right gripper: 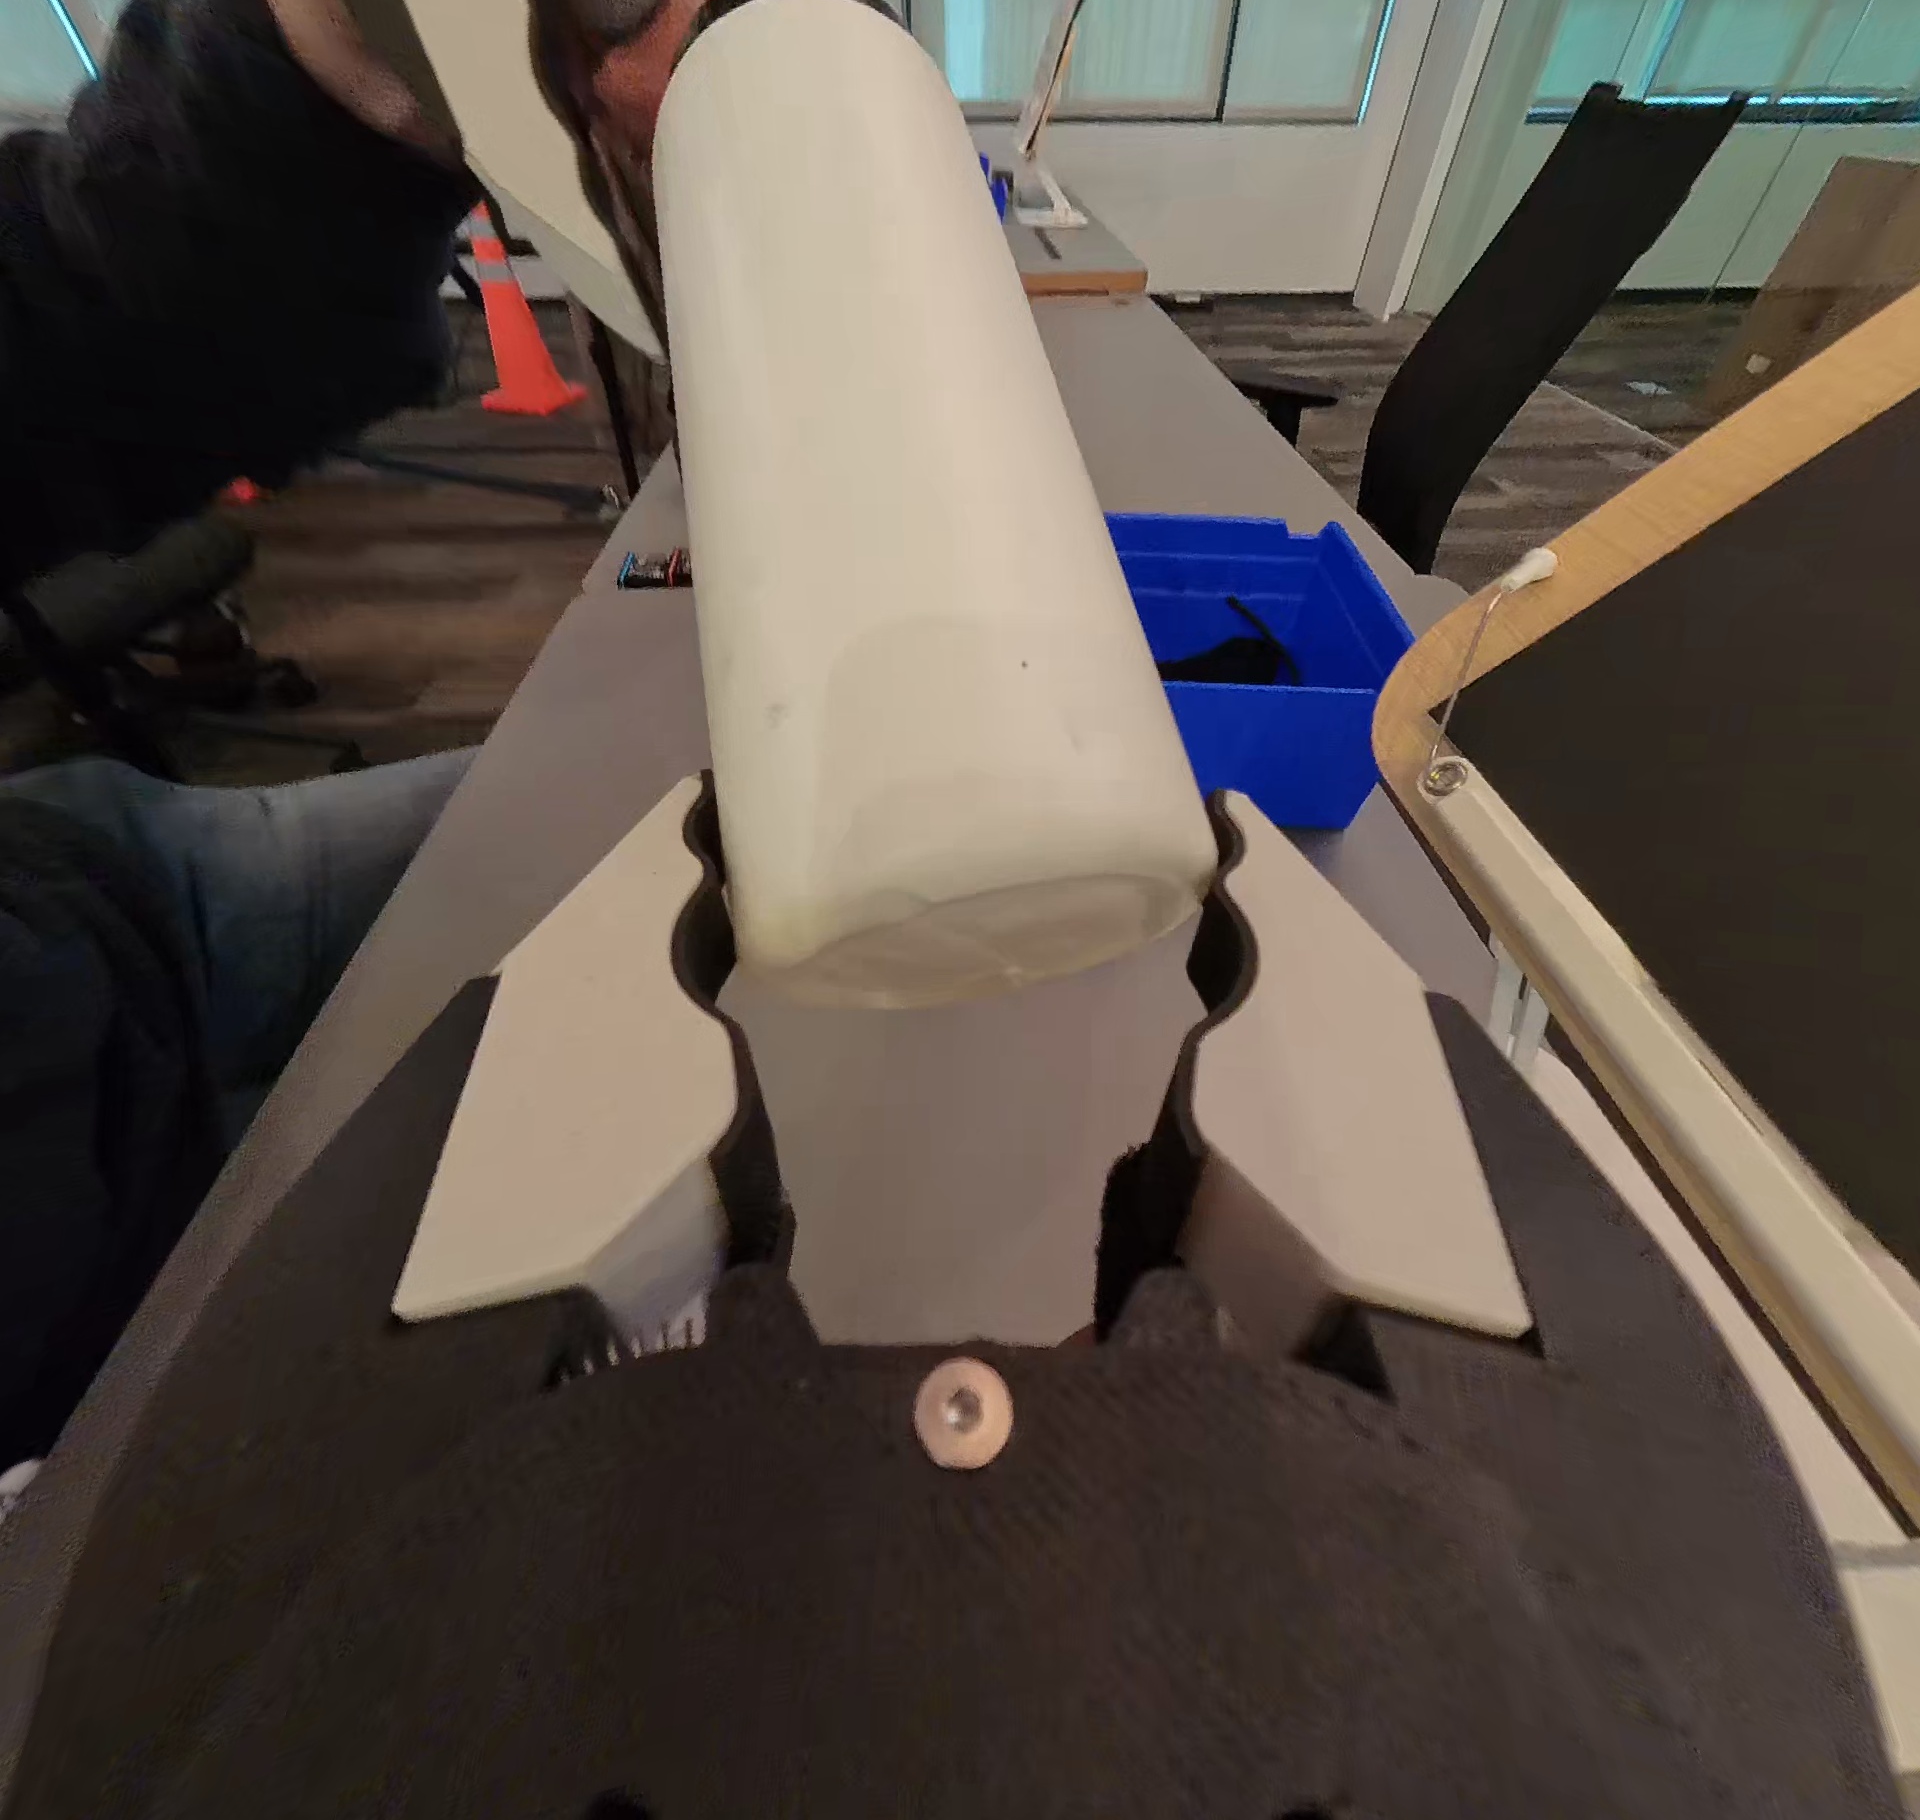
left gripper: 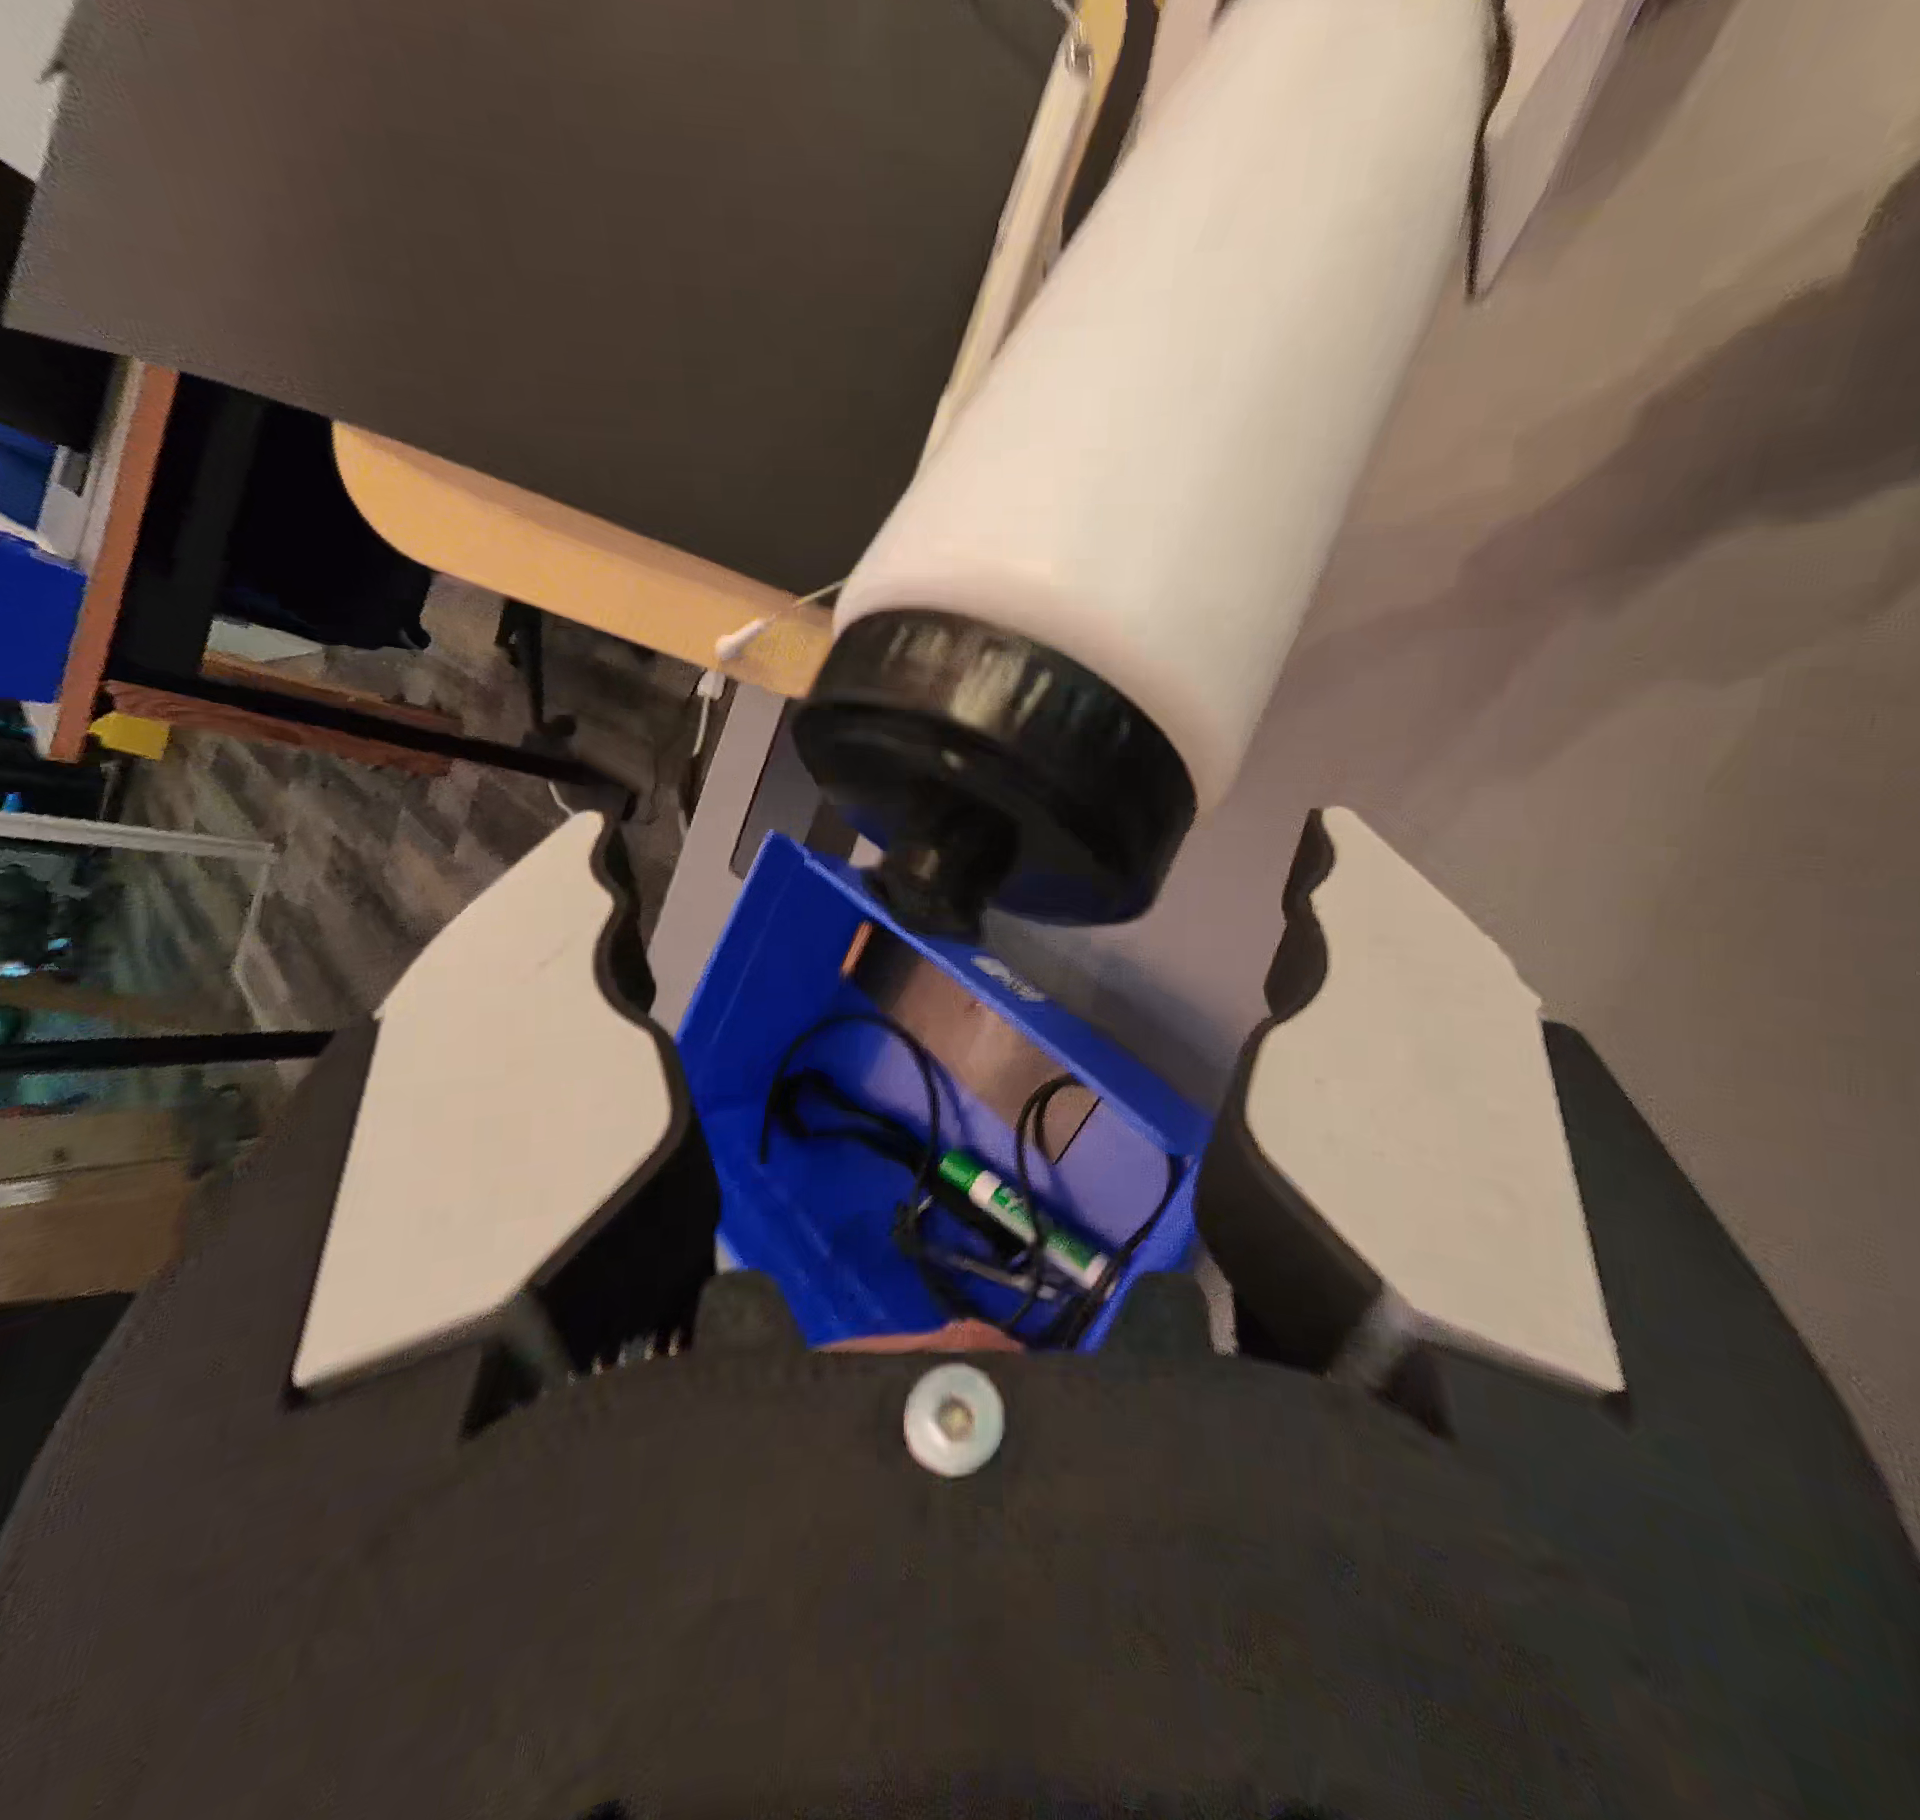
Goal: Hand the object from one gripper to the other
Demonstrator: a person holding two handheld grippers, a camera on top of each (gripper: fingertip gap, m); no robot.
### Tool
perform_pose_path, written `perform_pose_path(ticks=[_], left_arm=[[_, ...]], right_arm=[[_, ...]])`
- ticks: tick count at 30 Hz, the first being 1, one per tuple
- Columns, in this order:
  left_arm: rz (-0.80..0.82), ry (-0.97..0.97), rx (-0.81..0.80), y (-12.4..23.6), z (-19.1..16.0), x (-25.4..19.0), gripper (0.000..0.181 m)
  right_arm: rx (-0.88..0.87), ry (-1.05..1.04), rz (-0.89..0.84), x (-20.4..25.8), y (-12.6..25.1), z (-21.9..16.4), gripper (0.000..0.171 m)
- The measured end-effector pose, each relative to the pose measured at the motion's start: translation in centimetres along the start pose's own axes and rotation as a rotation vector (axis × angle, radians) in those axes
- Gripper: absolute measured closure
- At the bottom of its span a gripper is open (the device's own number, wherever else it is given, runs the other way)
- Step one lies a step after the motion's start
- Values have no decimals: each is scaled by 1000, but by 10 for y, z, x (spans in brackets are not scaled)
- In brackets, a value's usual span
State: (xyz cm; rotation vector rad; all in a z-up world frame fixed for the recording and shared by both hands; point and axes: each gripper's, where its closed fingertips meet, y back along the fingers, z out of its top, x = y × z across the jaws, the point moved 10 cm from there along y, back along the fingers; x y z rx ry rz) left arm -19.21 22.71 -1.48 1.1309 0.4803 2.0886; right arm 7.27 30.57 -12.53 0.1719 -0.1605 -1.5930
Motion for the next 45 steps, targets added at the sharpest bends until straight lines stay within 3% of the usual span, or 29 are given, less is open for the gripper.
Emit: perform_pose_path(ticks=[4,10,16,24,26,30,38,43,45], left_arm=[[57,-206,185,-17,4,-13,68],[177,-421,358,-39,-1,-32,89],[227,-411,323,-46,-7,-35,90],[384,-334,111,-39,-7,-44,90],[427,-291,50,-37,-7,-45,90],[427,-107,-108,-34,-11,-45,91],[175,396,-497,-51,-14,-55,91],[32,595,-716,-61,-12,-60,91],[-10,635,-757,-66,-11,-60,92]], right_arm=[[59,31,-10,6,1,7,83],[156,74,-63,13,5,14,83],[180,115,-110,16,12,24,82],[58,199,-168,32,34,59,81],[-9,201,-182,36,44,68,72],[-139,177,-213,40,61,78,70],[-352,-11,-124,33,46,53,68],[-349,-73,-61,33,15,30,80],[-398,-129,-14,30,6,26,77]])
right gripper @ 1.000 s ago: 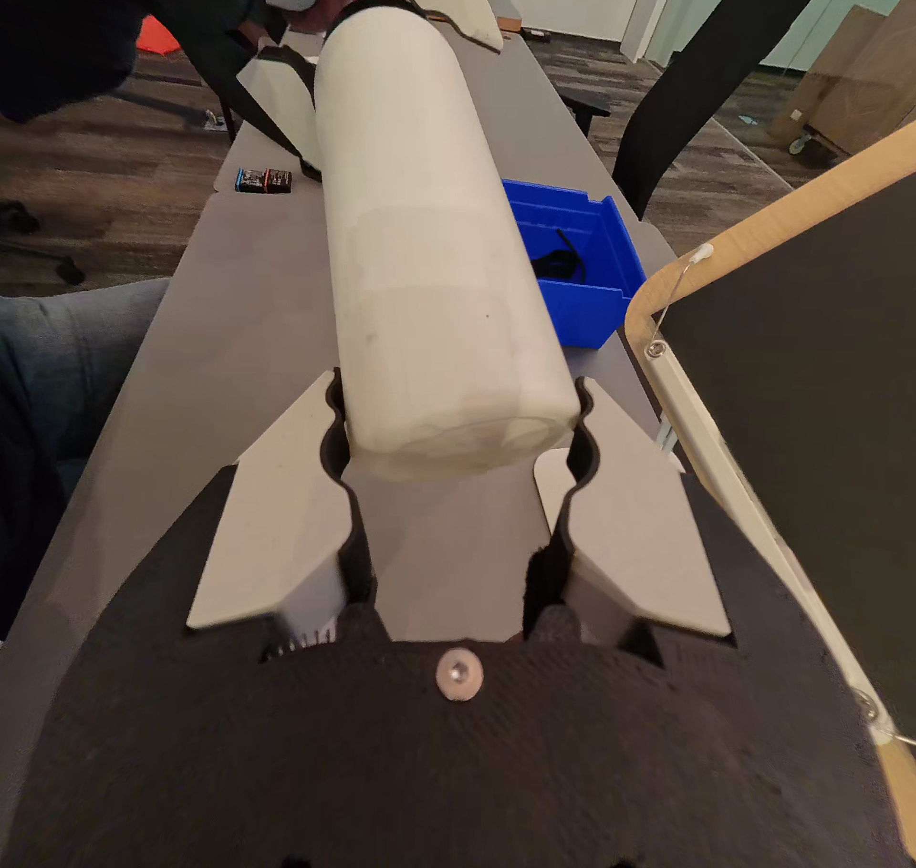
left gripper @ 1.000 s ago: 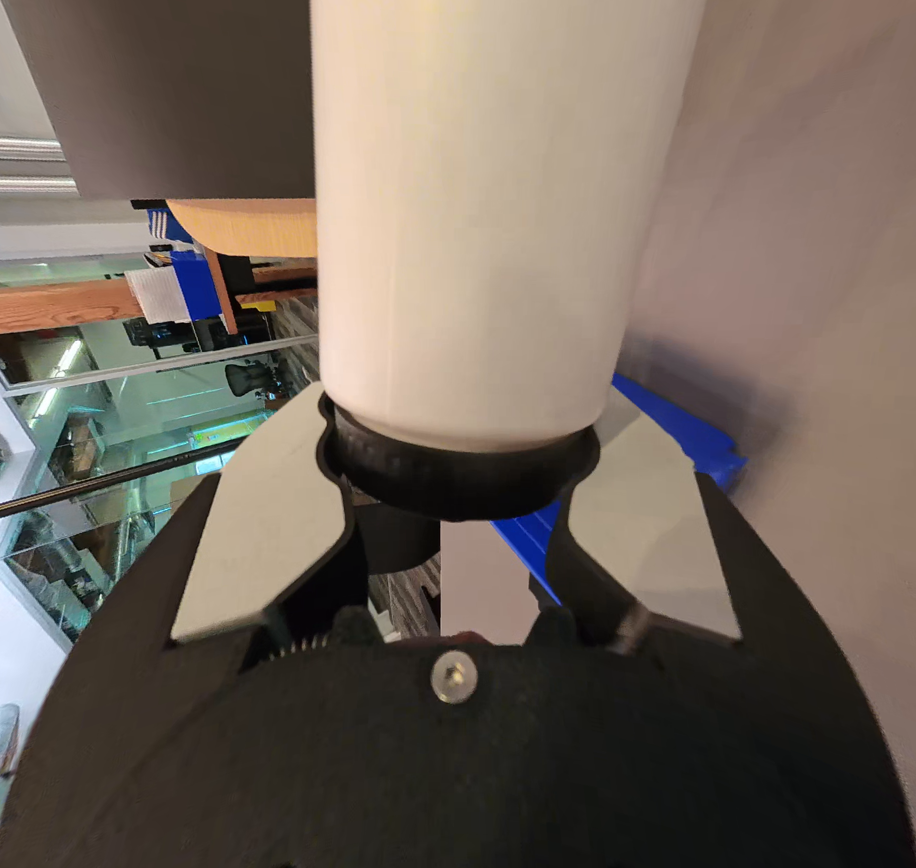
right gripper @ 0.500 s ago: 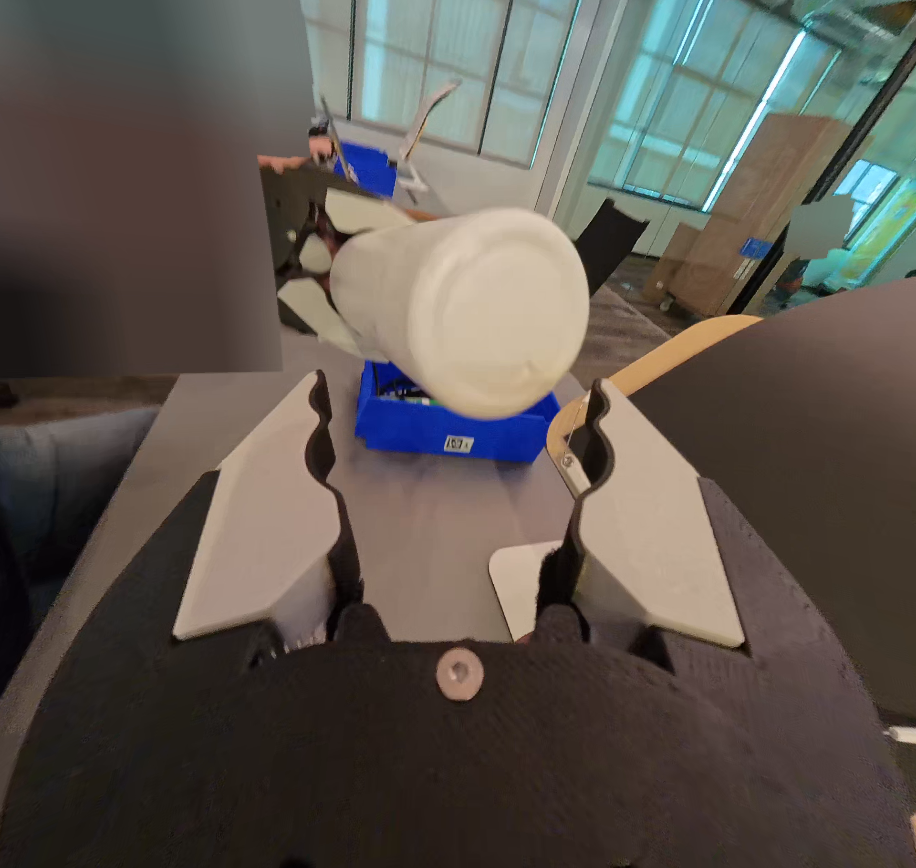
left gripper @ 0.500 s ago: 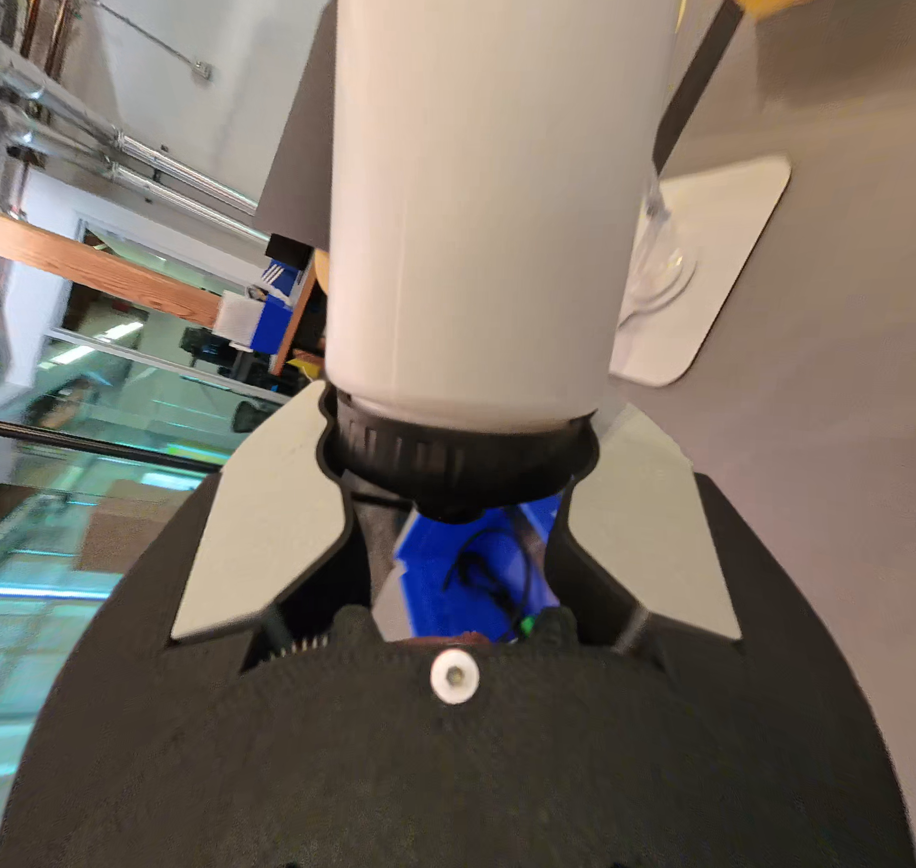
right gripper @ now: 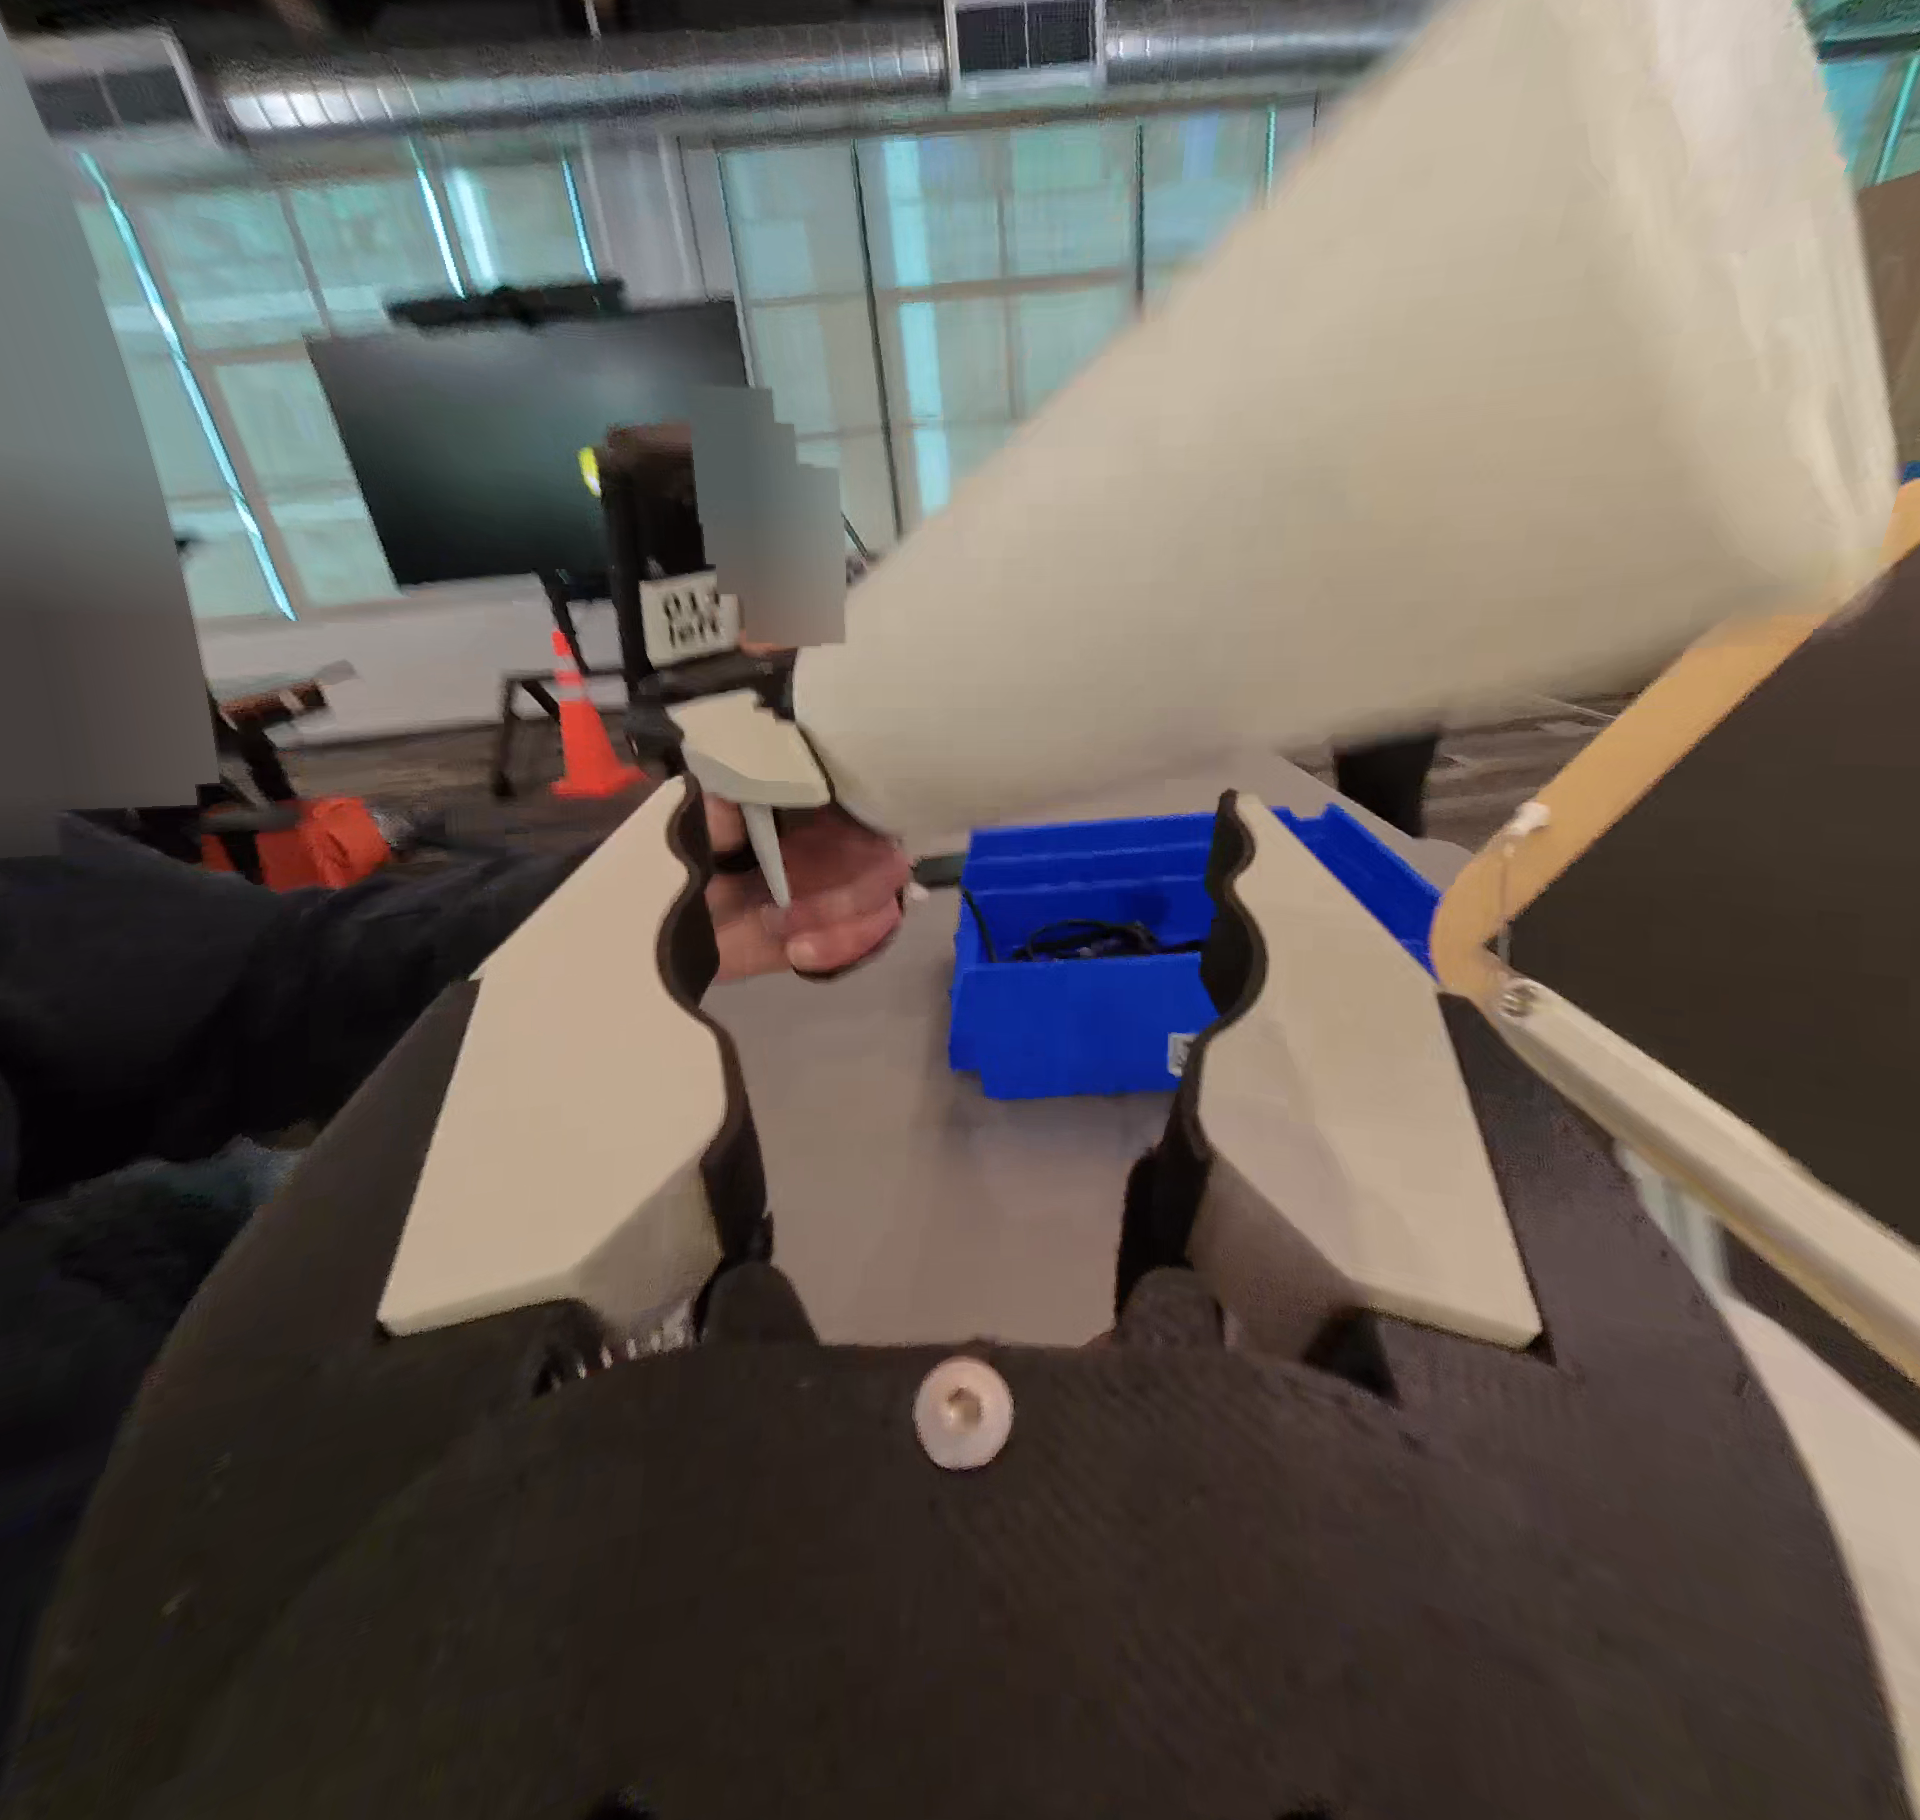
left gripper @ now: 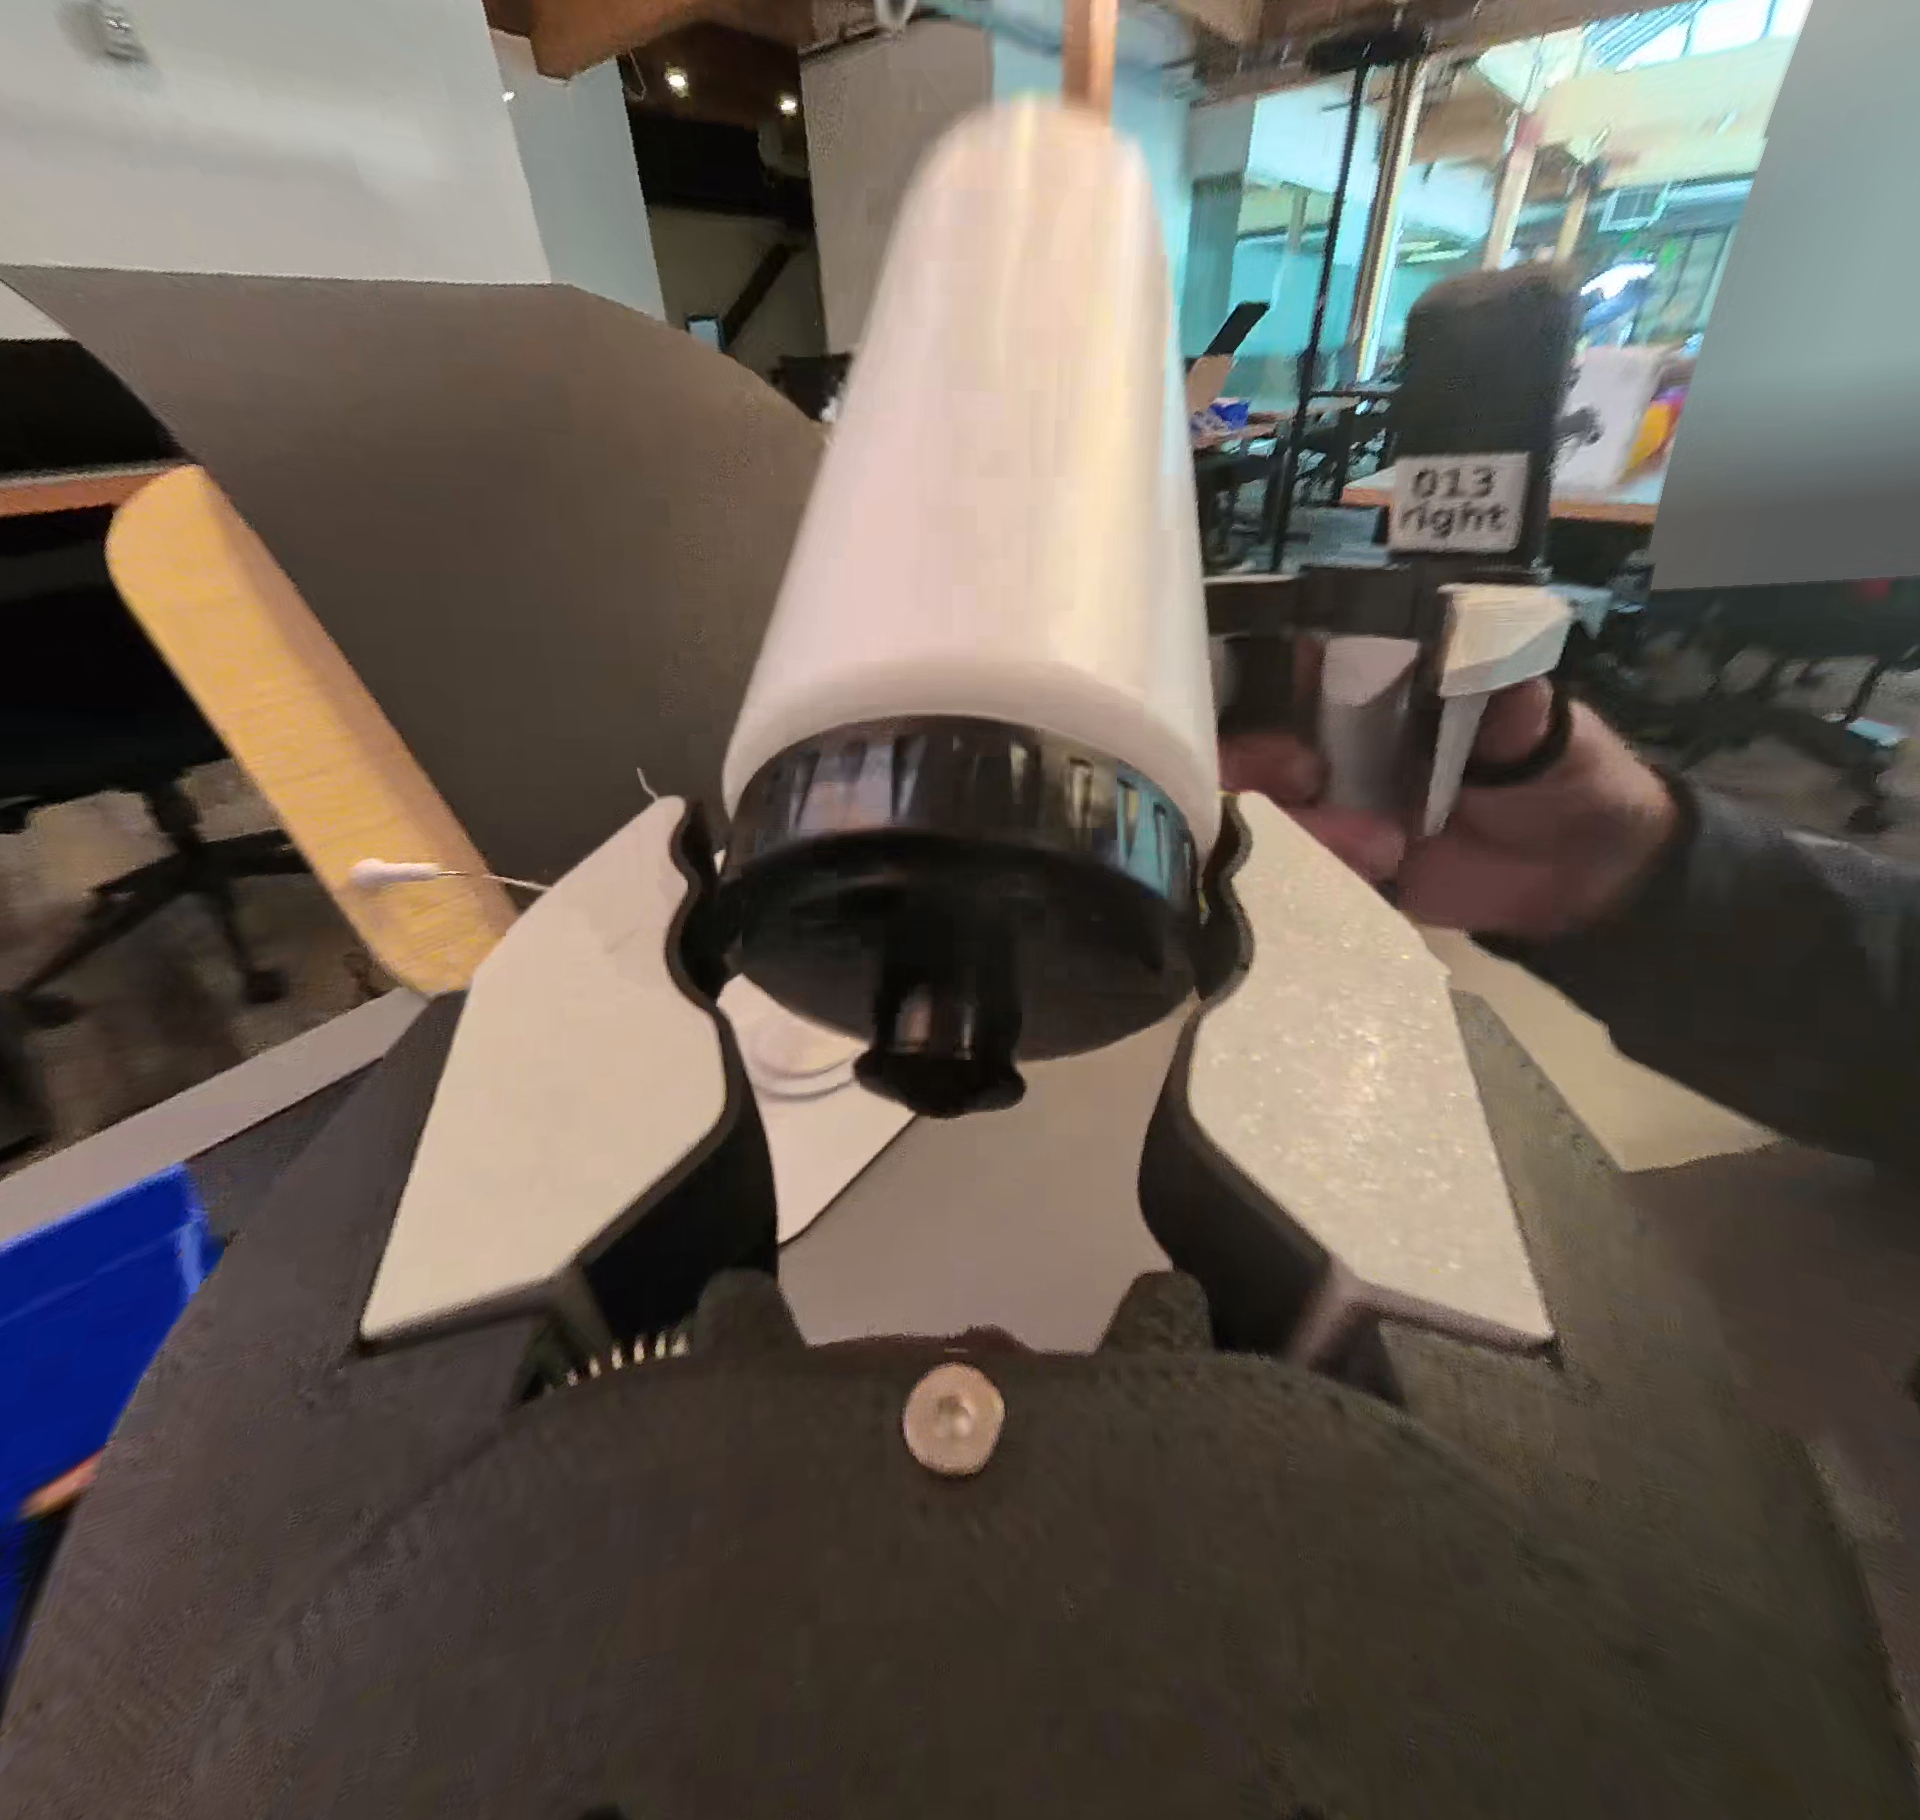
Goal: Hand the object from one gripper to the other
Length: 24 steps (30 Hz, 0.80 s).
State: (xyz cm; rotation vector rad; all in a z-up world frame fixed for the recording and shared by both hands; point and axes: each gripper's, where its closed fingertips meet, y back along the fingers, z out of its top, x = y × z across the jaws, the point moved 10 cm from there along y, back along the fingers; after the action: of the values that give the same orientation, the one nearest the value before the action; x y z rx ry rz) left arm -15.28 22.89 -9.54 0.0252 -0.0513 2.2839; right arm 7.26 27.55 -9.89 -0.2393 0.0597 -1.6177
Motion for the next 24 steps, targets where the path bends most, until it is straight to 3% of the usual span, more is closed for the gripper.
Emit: perform_pose_path(ticks=[1,4,7,12,16,19,24], left_arm=[[-15,8,-9,-2,-2,0,92],[-81,-14,19,-12,-10,-1,92],[-93,-77,58,-24,-14,-8,93],[-178,20,92,-38,-35,-7,93],[-224,107,151,-45,-57,-6,94],[-199,38,219,-42,-58,-6,98],[-186,-88,379,-47,-43,-15,68]], right_arm=[[-44,-71,42,-6,-4,-3,73],[-182,-243,161,-31,-10,-16,94],[-237,-338,183,-45,-20,-27,76],[-236,-157,135,-39,-21,-16,68],[-57,-88,121,-38,-26,-8,72],[110,-35,114,-38,-29,1,72],[415,77,113,-28,-47,9,71]])
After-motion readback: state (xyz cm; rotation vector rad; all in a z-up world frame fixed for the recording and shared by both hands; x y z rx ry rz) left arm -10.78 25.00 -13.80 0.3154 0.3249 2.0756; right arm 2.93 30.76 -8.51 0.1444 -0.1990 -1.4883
